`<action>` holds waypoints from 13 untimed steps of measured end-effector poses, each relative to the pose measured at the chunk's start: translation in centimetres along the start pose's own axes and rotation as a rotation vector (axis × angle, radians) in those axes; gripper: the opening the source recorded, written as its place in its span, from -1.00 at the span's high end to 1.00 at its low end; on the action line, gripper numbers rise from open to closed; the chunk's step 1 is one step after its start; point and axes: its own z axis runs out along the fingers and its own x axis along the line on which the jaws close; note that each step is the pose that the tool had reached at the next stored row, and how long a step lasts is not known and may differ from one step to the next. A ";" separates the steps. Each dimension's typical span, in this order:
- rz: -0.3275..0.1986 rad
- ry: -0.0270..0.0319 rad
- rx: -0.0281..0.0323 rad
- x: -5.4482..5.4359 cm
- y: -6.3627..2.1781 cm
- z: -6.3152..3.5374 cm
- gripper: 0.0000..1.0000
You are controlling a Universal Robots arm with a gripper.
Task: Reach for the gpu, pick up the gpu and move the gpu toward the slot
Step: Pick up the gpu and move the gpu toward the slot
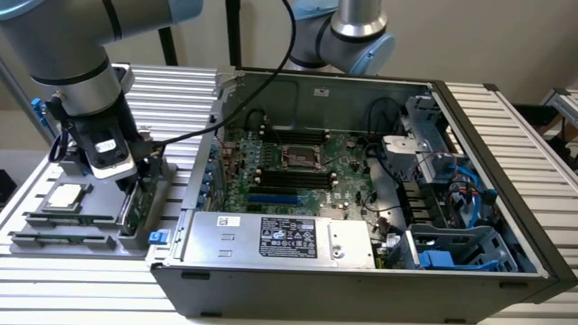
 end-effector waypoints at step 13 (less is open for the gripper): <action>0.003 0.0000 0.0118 0.0 0.41 0.40 0.16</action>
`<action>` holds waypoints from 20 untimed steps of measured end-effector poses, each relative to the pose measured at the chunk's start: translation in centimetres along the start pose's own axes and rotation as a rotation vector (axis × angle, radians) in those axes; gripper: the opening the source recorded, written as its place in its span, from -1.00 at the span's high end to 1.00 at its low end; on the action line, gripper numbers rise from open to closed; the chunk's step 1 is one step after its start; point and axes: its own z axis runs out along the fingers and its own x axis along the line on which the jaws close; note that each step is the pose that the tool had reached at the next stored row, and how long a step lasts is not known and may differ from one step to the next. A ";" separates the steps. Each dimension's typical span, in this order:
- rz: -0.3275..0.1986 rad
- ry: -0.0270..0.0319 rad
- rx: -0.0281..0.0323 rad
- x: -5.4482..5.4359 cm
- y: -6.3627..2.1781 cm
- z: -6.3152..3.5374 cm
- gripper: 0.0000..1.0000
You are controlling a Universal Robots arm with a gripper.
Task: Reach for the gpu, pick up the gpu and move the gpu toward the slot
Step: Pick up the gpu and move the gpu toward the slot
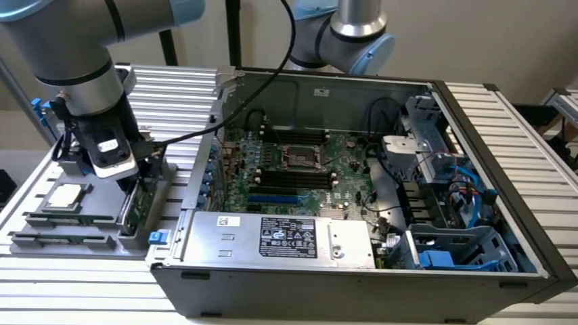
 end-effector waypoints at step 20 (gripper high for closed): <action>0.000 0.0000 0.0074 0.0 0.03 0.23 0.34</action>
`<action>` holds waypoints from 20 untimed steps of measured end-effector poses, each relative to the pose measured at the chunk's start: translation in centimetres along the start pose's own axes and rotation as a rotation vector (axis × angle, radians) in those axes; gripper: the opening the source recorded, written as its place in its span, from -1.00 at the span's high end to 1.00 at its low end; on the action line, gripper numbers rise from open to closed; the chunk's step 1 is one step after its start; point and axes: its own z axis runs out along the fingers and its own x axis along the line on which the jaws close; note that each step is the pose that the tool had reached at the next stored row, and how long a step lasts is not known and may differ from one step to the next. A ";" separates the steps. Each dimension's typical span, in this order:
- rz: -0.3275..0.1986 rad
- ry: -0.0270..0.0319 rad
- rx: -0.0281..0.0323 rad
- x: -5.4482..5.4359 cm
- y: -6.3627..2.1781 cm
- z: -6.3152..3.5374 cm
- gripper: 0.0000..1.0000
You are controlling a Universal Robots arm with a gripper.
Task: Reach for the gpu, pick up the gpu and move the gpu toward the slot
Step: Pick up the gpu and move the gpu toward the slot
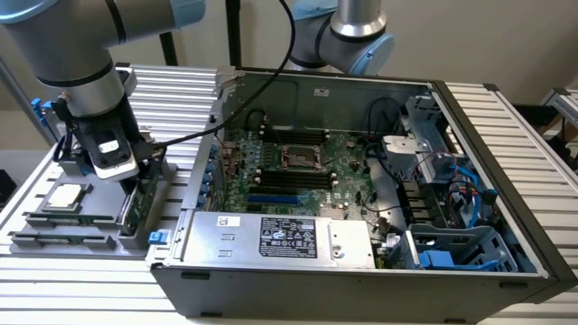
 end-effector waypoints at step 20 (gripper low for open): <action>0.000 0.0026 0.0002 0.0 0.04 -1.88 0.48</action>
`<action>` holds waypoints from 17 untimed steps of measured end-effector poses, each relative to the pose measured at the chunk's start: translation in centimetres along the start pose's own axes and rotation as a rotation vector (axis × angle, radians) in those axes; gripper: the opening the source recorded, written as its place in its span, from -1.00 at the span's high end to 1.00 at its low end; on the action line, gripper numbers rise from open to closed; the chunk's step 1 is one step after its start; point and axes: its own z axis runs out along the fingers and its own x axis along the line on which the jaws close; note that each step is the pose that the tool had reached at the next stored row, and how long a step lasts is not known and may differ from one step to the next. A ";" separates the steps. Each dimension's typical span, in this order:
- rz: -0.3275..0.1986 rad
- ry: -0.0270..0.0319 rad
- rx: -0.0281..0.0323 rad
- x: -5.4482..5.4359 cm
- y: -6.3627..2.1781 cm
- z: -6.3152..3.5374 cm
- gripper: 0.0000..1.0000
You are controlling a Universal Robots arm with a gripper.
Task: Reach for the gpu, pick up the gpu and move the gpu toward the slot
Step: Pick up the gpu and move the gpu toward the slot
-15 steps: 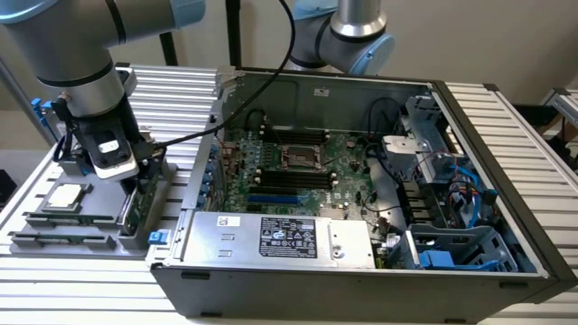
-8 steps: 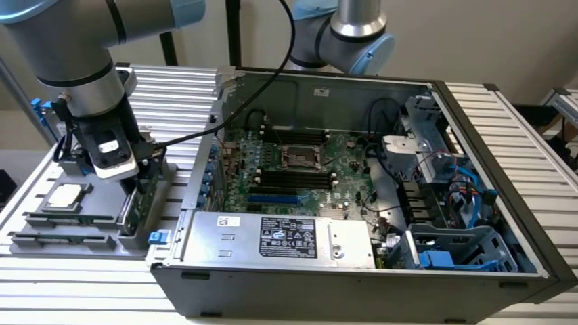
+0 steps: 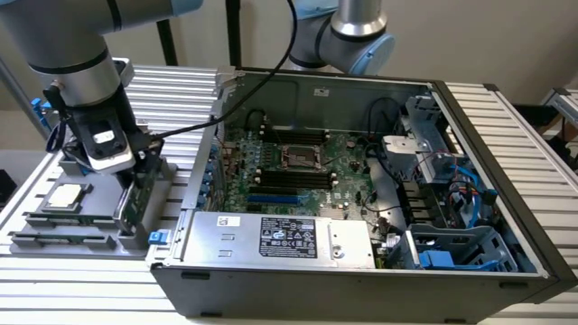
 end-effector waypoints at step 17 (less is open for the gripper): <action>0.000 0.0027 0.0000 -1.0 0.07 -7.75 0.48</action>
